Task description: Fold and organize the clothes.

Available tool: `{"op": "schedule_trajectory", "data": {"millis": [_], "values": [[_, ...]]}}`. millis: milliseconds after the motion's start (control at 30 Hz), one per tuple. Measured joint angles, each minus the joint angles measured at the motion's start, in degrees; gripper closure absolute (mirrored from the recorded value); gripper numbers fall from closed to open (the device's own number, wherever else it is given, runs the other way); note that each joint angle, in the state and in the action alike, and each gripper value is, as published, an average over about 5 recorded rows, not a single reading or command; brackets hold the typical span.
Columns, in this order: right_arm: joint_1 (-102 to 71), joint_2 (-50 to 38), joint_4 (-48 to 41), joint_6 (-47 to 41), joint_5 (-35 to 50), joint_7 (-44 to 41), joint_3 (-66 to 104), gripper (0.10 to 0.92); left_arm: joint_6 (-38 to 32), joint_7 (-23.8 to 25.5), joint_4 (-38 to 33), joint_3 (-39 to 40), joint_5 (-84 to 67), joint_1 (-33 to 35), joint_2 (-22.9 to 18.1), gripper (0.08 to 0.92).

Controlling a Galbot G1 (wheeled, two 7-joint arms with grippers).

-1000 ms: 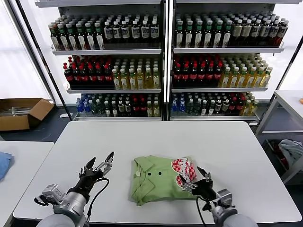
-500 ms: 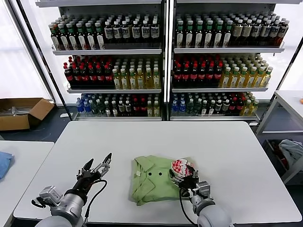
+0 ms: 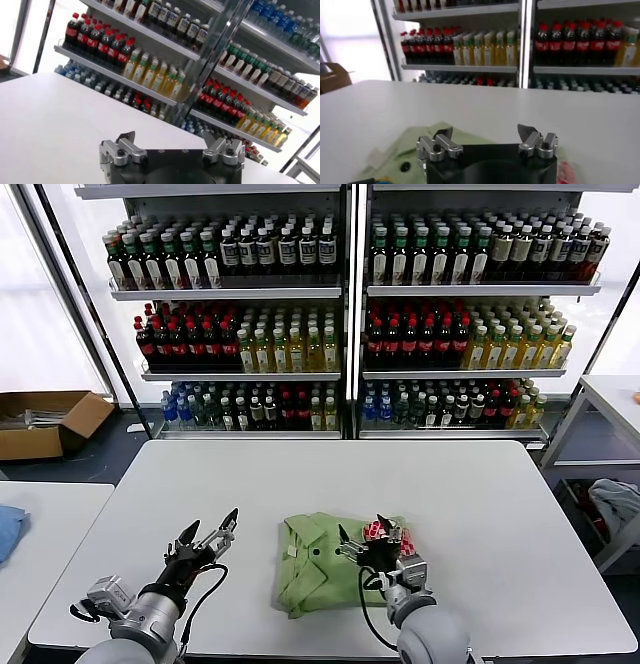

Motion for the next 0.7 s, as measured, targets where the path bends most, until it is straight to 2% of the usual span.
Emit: {"op": "schedule_trajectory", "data": {"millis": [400, 700], "values": [[3.4, 2.5, -6.2, -2.7, -0.7, 1.3, -4.8, 0.203, 0.0, 0.6, -0.7, -1.1, 0.0, 1.1, -0.6, 0.177], [4.6, 1.2, -3.3, -1.9, 0.7, 1.4, -4.2, 0.203, 0.0, 1.4, -0.3, -1.3, 0.6, 0.8, -0.5, 0.177]]}}
